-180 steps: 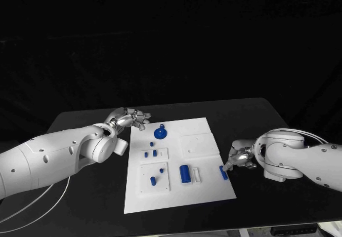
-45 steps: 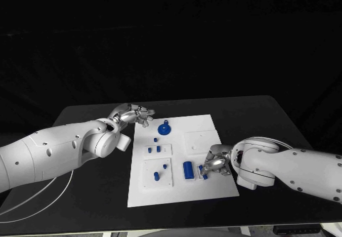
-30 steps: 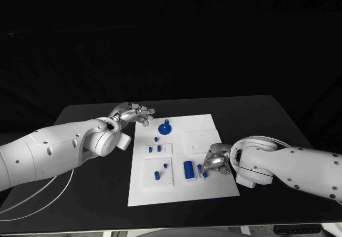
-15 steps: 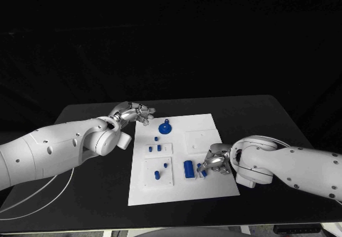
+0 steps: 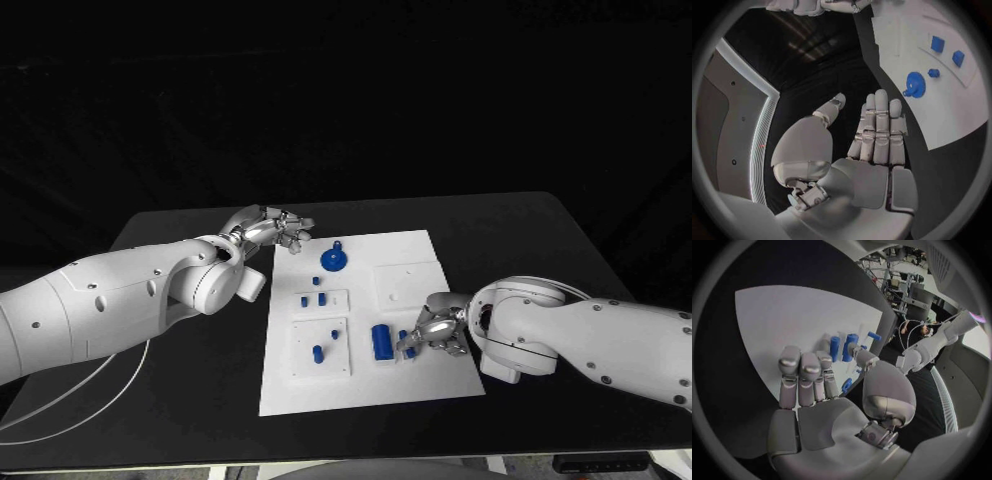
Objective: Assemble the parts on the task board
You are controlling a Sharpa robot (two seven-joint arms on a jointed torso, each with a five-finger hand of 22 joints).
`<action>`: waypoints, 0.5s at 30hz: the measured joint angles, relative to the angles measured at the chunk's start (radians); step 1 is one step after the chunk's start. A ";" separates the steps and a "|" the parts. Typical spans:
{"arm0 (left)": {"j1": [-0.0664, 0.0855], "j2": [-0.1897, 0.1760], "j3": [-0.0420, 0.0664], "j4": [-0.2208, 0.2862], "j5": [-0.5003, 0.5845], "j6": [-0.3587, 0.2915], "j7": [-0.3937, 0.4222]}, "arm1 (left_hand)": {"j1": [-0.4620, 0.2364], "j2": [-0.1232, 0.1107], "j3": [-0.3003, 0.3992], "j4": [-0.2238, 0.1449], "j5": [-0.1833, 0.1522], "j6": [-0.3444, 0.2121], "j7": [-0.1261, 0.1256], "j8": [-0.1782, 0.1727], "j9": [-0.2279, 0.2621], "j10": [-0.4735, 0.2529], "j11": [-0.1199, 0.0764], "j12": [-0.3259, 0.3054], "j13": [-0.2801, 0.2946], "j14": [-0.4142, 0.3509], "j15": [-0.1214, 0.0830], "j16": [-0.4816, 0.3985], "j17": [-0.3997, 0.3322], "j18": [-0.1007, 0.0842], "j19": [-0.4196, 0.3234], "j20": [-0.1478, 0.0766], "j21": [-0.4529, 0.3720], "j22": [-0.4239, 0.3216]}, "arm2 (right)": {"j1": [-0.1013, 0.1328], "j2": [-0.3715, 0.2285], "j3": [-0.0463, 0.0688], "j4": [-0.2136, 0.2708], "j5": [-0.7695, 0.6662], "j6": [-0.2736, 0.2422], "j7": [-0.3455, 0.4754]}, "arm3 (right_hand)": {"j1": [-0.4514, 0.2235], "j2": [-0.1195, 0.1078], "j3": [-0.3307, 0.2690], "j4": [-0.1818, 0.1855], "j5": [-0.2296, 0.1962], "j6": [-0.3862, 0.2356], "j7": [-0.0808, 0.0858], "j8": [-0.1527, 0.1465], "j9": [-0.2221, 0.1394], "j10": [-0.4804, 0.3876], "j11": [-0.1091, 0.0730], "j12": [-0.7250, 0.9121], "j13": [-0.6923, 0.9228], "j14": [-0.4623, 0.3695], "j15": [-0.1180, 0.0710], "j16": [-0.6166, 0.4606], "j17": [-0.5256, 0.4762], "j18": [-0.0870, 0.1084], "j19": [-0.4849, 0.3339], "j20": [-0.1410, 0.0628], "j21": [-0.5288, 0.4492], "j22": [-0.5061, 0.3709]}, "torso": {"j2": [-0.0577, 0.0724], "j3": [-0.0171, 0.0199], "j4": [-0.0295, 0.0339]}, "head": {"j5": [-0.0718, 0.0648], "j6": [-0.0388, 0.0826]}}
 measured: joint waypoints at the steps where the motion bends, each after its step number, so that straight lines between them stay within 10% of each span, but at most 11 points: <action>1: 0.000 0.000 0.000 0.000 0.000 0.000 0.000 | 0.000 0.000 0.000 0.000 0.000 0.000 0.000 0.000 0.000 0.000 0.000 0.000 0.000 0.000 0.000 0.000 0.000 0.000 0.000 0.000 0.000 0.000 | 0.000 -0.002 0.000 0.002 0.000 0.000 0.001 | 0.000 0.000 -0.002 0.002 0.000 0.000 0.000 0.000 0.000 0.000 0.000 0.000 0.000 0.000 0.000 0.000 0.000 0.000 0.000 0.000 0.000 0.000 | 0.000 0.0000 0.0000 | 0.000 0.000; 15: 0.000 0.001 0.000 -0.002 0.000 0.000 0.000 | 0.000 0.000 0.000 0.000 0.000 0.000 0.000 0.000 0.000 0.000 0.000 0.000 0.000 0.000 0.000 0.000 0.002 0.000 0.000 0.000 0.000 0.001 | 0.000 -0.024 0.000 0.015 0.000 0.004 0.006 | 0.007 0.015 -0.012 -0.002 0.000 0.000 0.000 0.000 0.001 0.000 0.000 0.000 0.000 0.000 0.000 0.000 0.000 -0.001 0.000 -0.007 0.000 0.000 | 0.001 0.0011 -0.0001 | 0.002 0.000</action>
